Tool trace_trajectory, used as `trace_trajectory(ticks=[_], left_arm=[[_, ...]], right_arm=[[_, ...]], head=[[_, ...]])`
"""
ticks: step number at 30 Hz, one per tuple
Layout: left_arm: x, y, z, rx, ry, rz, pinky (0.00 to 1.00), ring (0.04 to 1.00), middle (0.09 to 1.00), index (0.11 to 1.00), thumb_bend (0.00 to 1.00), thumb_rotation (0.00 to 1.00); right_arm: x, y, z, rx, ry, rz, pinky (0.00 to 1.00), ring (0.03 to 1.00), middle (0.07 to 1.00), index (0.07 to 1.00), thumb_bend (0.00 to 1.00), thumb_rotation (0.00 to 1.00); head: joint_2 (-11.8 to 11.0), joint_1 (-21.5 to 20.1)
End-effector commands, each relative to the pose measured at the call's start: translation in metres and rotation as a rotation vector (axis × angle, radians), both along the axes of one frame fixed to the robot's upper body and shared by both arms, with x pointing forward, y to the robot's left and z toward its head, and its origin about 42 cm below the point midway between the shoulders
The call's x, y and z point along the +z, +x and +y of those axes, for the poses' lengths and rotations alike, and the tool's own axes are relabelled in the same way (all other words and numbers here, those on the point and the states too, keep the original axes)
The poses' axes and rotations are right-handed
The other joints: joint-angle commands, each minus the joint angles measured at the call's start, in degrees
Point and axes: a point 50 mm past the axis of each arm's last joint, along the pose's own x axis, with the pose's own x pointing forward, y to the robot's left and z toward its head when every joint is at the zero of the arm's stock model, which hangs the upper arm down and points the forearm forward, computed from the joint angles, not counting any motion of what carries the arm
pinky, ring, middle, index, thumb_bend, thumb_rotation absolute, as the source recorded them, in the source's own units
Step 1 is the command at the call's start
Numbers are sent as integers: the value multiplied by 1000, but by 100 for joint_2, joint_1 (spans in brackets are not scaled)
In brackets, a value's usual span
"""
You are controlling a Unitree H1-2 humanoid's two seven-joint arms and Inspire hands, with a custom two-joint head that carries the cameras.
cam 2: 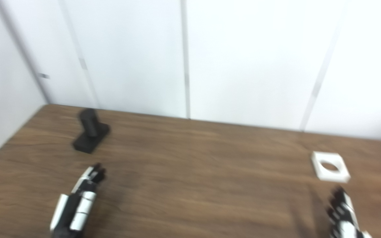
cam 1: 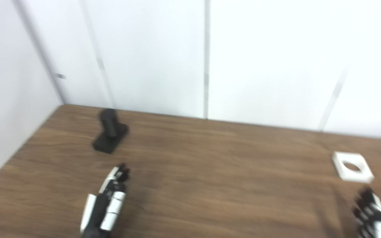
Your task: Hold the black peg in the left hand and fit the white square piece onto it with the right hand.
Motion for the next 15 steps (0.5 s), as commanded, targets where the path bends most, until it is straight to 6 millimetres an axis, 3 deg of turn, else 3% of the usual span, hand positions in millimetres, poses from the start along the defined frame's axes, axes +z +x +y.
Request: trace_trajectory(ticks=[1, 4, 9, 15], left_arm=[[-18, 2, -26, 10, -54, 25, 906, 866, 884, 918, 642, 843], [-18, 1, -29, 10, -42, 25, 907, 852, 881, 915, 613, 856], [-19, 1, -32, 18, -50, 40, 950, 870, 885, 914, 660, 860], [-21, 2, -30, 14, -45, 33, 949, 874, 891, 924, 659, 878]], right_arm=[[-11, -5, -5, 3, 15, 23, 1000, 1000, 1000, 1000, 456, 1000], [-13, -5, -8, 12, 13, 17, 1000, 1000, 1000, 1000, 478, 1000], [-14, -4, -8, 1, -8, 45, 1000, 993, 950, 963, 622, 1000], [-14, -4, -6, -5, 3, 39, 984, 972, 937, 943, 667, 982]], head=[[-33, 106], [-79, 192], [-83, 130], [-94, 73]])
